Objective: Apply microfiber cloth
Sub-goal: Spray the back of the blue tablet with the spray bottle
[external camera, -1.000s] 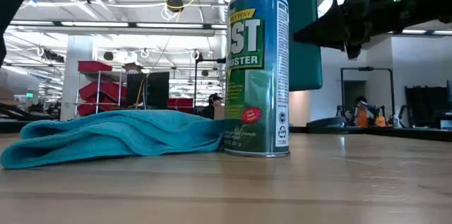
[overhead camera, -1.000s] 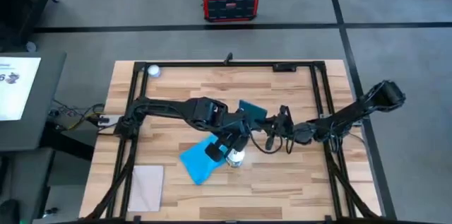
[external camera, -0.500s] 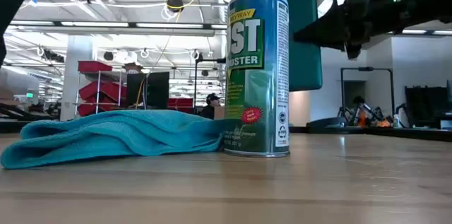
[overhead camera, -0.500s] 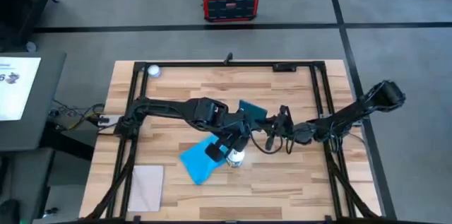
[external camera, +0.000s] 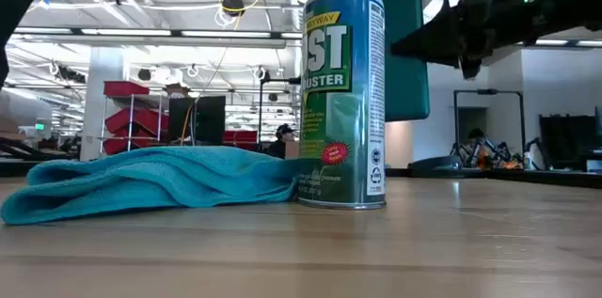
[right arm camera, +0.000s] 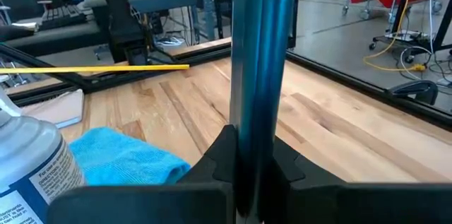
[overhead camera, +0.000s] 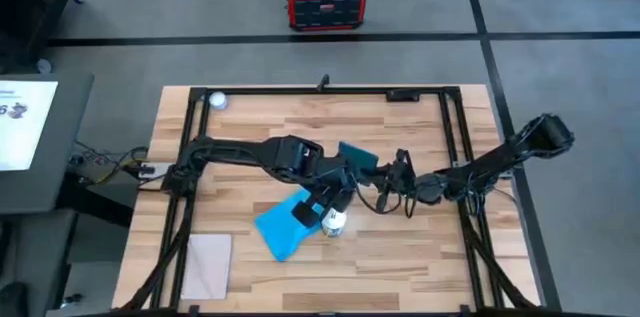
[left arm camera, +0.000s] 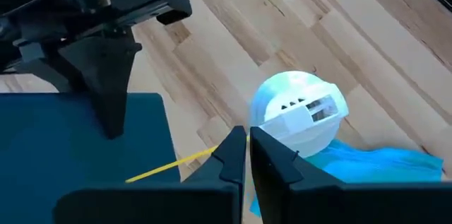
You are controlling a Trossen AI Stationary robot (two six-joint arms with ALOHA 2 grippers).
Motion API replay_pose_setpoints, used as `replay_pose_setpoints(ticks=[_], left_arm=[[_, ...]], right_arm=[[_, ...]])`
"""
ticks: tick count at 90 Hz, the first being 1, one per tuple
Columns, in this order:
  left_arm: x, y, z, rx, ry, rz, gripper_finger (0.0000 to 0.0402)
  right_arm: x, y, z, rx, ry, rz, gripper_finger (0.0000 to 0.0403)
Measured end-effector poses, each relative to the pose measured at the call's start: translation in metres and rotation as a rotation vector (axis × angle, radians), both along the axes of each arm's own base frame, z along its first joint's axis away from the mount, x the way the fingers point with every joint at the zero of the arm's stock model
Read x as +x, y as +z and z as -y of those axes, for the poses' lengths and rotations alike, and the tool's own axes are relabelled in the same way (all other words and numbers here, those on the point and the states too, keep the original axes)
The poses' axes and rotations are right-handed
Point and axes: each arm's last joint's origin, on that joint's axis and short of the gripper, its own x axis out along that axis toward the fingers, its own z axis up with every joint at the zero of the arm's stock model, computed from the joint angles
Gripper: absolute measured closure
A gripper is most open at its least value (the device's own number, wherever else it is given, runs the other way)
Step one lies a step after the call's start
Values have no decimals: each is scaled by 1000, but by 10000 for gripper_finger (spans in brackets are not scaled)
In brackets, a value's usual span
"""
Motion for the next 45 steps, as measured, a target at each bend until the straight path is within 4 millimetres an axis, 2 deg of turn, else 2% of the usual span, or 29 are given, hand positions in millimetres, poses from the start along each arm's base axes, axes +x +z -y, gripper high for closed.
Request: replay_pose_setpoints(ticks=[15, 45], left_arm=[[3, -14, 1, 5, -2, -42, 402], [3, -16, 0, 2, 0, -45, 402]], right_arm=[[0, 0, 0, 0, 11, -2, 394], [0, 0, -2, -5, 17, -4, 394]])
